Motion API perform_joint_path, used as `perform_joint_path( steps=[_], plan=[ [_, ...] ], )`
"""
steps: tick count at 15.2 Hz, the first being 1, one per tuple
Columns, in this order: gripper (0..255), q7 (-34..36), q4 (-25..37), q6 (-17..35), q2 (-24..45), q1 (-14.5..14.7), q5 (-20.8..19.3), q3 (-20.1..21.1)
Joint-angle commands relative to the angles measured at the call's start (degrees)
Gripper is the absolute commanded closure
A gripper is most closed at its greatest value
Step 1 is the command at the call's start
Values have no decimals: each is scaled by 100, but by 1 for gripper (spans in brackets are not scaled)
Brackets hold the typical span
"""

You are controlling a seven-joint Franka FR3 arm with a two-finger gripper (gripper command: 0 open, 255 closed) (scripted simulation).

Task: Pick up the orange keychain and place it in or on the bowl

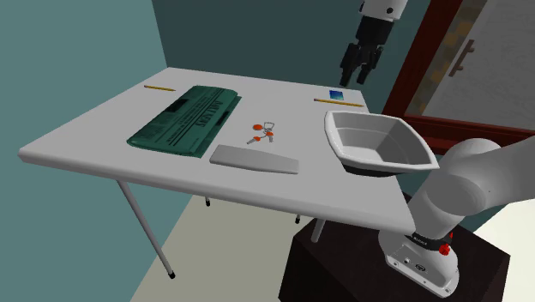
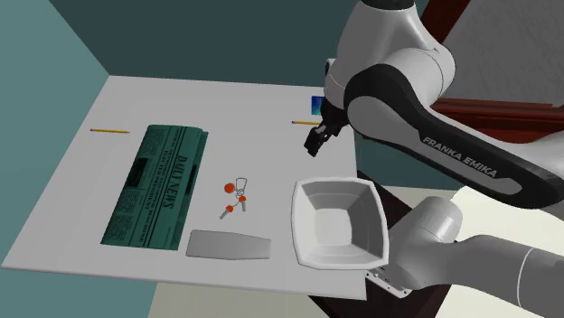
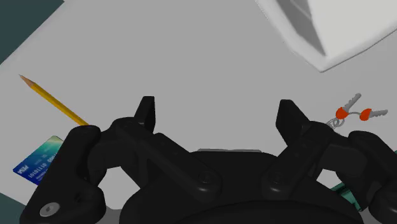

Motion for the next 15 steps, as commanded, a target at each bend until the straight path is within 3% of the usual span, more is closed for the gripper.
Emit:
perform_joint_path(
  steps=[1, 8, 15],
  plan=[
    [0, 0, 0, 0, 0, 0, 0, 0],
    [0, 1879, -259, 709, 215, 1, 493, 1207],
    [0, 3784, 70, 1444, 1091, -151, 679, 2428]
  ],
)
